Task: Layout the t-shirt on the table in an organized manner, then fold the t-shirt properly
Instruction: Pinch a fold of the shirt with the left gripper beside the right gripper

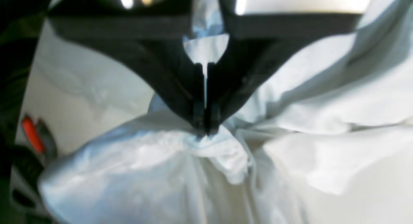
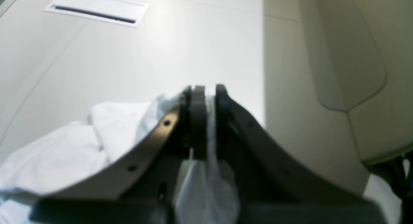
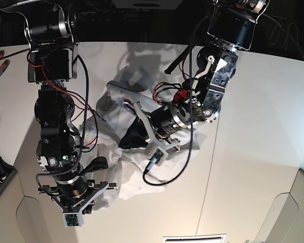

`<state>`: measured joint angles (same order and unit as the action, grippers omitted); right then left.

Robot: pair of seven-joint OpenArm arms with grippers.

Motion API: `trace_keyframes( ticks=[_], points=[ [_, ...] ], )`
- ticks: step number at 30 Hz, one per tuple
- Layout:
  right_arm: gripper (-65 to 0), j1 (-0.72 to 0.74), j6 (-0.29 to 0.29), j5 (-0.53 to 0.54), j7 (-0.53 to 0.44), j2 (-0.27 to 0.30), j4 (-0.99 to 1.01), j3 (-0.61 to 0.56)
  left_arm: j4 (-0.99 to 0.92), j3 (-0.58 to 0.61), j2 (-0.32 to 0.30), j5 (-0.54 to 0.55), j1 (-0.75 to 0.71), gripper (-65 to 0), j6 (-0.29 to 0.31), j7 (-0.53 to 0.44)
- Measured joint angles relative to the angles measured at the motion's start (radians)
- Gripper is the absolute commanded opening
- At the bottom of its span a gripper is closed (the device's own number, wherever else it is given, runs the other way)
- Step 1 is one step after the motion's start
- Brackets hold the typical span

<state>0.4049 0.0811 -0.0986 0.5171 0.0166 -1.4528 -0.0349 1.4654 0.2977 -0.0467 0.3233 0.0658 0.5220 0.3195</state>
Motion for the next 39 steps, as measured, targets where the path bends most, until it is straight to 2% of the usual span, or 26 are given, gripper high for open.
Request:
trace_keyframes(
  ticks=[6,10,14,20,22,23,25,27,34,39],
  points=[
    [-65.0,0.068,-0.001,0.000,0.000,0.000,0.105,0.000,0.080,-0.067,0.000,0.105,-0.027,-65.0,0.069,0.109],
    [-65.0,0.086,0.000,0.000,0.000,0.000,0.145,0.000,0.085,-0.068,0.000,0.168,-0.038,-65.0,0.153,0.165],
    [-65.0,0.086,-0.001,0.000,0.000,0.000,0.144,0.000,0.085,-0.066,0.002,0.228,-0.051,-65.0,0.156,0.178],
    [-65.0,0.086,0.000,0.000,0.000,0.000,0.144,0.000,0.085,0.000,0.000,0.225,-0.052,-65.0,0.156,0.178],
    [-65.0,0.086,0.000,0.000,0.000,0.000,0.144,0.000,0.085,0.035,0.000,0.188,-0.051,-65.0,0.156,0.175],
    [-65.0,0.086,-0.001,0.000,0.000,0.000,0.144,0.000,0.085,0.053,0.000,0.166,-0.051,-62.5,0.156,0.174],
    [-65.0,0.086,-0.001,0.000,0.000,0.000,0.144,0.000,0.085,0.082,0.000,0.108,-0.051,-48.0,0.156,0.147],
    [-65.0,0.086,-0.001,0.000,0.000,0.000,0.144,0.000,0.085,0.101,0.000,0.061,-0.051,-39.7,0.160,0.098],
    [-65.0,0.086,-0.001,0.001,0.000,0.000,0.144,0.000,0.085,0.108,0.003,-0.047,-0.049,-38.9,0.160,0.034],
    [-65.0,0.086,-0.001,0.004,0.000,-0.012,0.144,0.000,0.085,0.108,0.003,-0.114,-0.047,-32.9,0.159,-0.042]
  ],
)
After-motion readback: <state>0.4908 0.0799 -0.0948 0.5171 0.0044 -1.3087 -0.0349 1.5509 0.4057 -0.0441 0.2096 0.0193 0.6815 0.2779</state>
